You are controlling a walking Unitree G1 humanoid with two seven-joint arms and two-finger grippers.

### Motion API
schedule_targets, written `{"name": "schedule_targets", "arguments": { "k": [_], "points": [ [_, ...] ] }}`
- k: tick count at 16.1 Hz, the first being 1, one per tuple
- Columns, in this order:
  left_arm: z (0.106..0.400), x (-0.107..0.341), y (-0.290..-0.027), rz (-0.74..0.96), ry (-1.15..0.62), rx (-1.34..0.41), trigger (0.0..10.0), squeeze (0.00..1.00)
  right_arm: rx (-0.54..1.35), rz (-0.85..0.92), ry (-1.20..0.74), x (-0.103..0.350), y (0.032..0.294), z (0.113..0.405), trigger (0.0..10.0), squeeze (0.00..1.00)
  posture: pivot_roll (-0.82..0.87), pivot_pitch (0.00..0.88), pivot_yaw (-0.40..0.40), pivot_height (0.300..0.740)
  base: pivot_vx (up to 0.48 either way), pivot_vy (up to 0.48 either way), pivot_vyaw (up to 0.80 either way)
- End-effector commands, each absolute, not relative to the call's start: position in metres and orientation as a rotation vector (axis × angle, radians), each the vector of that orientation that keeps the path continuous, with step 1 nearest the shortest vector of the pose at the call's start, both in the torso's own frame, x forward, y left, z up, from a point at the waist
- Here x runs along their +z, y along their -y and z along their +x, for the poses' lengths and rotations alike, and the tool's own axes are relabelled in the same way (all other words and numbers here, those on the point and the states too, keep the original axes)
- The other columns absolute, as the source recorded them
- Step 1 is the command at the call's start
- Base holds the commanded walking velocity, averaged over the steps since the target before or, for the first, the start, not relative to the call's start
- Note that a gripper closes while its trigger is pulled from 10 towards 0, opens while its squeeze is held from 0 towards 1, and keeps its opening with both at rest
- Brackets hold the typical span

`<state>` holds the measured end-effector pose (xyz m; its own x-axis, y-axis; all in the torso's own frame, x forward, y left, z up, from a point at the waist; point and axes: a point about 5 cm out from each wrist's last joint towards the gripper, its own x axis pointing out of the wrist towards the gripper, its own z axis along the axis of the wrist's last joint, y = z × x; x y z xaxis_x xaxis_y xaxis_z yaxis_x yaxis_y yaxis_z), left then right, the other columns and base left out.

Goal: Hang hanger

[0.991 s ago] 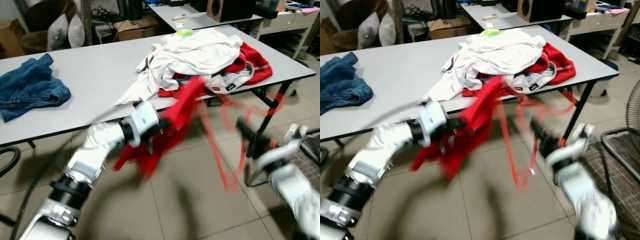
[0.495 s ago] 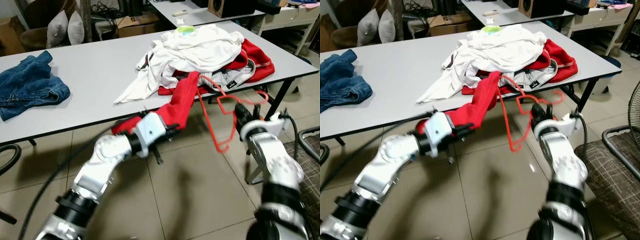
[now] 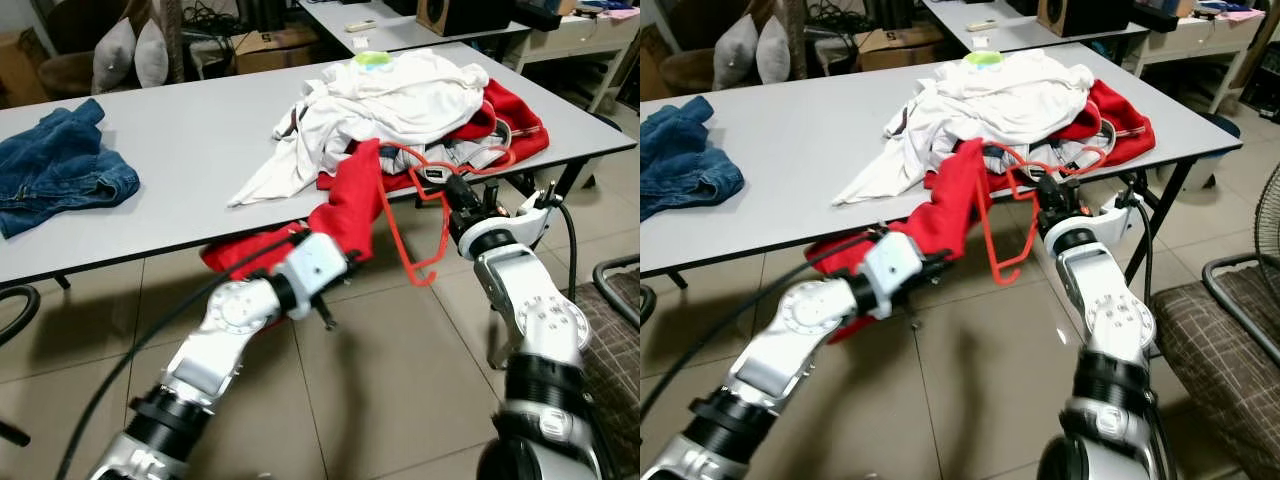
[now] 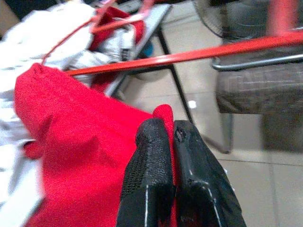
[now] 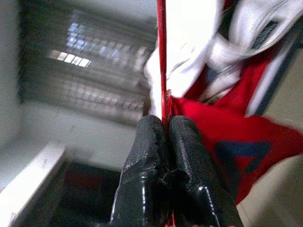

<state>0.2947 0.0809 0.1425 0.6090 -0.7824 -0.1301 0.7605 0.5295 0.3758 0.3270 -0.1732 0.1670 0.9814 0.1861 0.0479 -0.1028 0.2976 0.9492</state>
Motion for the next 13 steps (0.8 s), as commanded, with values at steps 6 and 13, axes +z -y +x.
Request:
{"name": "schedule_targets", "arguments": {
  "k": [6, 13],
  "points": [
    [0.286, 0.153, -0.082, 0.333, 0.126, -0.977, 10.0, 0.00, 0.306, 1.440, 0.069, 0.192, 0.170, 0.318, 10.0, 0.00, -0.02, 0.000, 0.028, 0.740, 0.000, 0.000, 0.00],
    [0.278, 0.165, -0.066, 0.181, 0.155, -1.001, 10.0, 0.00, 0.202, 1.410, 0.073, 0.192, 0.174, 0.343, 10.0, 0.00, -0.02, 0.000, 0.022, 0.740, 0.000, 0.000, 0.00]
  ]
}}
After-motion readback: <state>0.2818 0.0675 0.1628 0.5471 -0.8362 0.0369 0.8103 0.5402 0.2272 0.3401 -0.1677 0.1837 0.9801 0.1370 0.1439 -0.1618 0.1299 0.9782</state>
